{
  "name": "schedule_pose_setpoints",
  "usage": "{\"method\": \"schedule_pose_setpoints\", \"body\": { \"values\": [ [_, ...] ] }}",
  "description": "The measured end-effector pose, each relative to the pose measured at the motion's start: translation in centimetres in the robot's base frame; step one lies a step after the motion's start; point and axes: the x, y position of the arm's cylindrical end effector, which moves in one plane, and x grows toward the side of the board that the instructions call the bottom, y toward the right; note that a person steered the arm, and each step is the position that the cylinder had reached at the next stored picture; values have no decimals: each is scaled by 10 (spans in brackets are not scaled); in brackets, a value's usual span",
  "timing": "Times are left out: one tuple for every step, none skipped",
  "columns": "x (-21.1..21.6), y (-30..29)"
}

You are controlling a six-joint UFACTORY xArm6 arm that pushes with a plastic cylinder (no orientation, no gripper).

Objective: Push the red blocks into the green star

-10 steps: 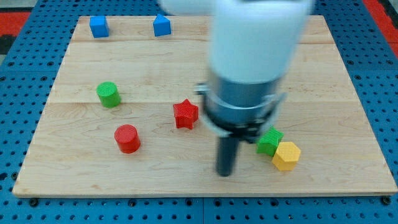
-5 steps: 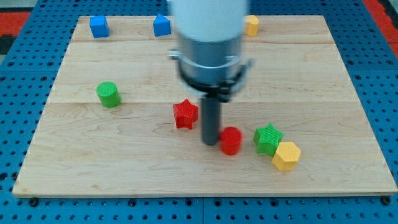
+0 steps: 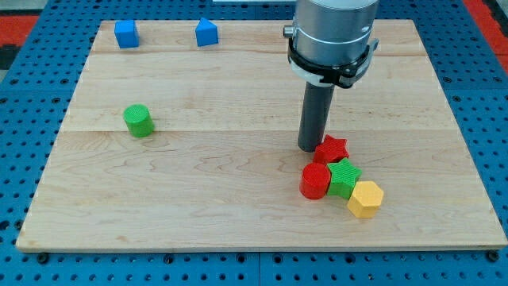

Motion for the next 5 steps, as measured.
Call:
{"method": "schedule_pose_setpoints", "body": {
  "values": [
    [0,6],
    [0,18],
    [-2,18],
    [-4,18],
    [-12,43]
  ]
}}
